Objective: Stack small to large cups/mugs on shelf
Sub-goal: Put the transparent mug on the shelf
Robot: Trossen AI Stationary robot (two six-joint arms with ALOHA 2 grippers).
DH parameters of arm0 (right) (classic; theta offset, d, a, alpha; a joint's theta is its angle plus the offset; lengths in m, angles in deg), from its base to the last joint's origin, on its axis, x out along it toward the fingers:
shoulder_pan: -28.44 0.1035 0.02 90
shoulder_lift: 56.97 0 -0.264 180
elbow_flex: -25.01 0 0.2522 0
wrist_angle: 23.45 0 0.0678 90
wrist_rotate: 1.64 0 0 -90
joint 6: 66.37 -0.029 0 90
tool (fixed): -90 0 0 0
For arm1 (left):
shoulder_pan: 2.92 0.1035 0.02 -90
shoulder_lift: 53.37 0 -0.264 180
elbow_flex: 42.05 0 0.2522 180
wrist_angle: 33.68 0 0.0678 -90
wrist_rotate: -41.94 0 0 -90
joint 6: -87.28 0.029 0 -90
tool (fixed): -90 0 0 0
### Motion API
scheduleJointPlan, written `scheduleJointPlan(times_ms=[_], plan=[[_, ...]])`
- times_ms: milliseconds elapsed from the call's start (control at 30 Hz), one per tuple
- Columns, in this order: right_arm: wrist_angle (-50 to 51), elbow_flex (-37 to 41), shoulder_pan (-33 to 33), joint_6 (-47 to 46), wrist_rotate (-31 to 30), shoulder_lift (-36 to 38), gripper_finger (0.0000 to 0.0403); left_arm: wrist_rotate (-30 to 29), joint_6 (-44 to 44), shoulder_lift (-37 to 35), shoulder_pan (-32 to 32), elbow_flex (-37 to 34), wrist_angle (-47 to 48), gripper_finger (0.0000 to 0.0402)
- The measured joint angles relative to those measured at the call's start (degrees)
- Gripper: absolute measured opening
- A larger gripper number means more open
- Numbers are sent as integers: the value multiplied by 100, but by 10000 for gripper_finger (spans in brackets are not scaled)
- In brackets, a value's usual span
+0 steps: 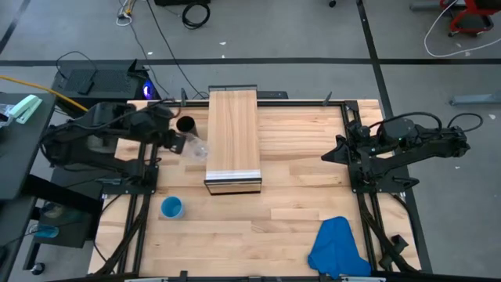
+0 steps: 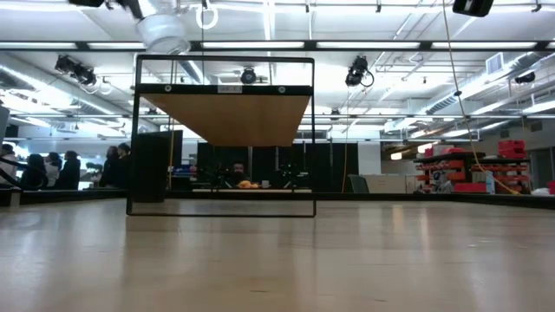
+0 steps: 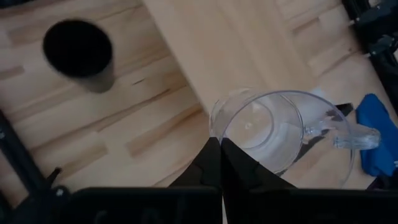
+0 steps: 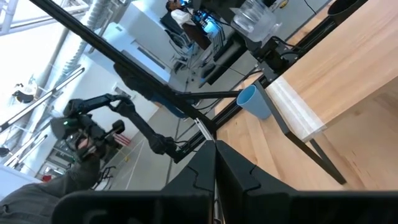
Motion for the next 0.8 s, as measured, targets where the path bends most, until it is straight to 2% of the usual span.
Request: scheduleJointPlan(times_ms=[400,800], plan=[[7,0,0,-70,-15,0,16,-14,209,1801,-4,1568,112,1],[235,0,0,-92,-15,0,16,181,-676,2940,-82,1736,242,2]])
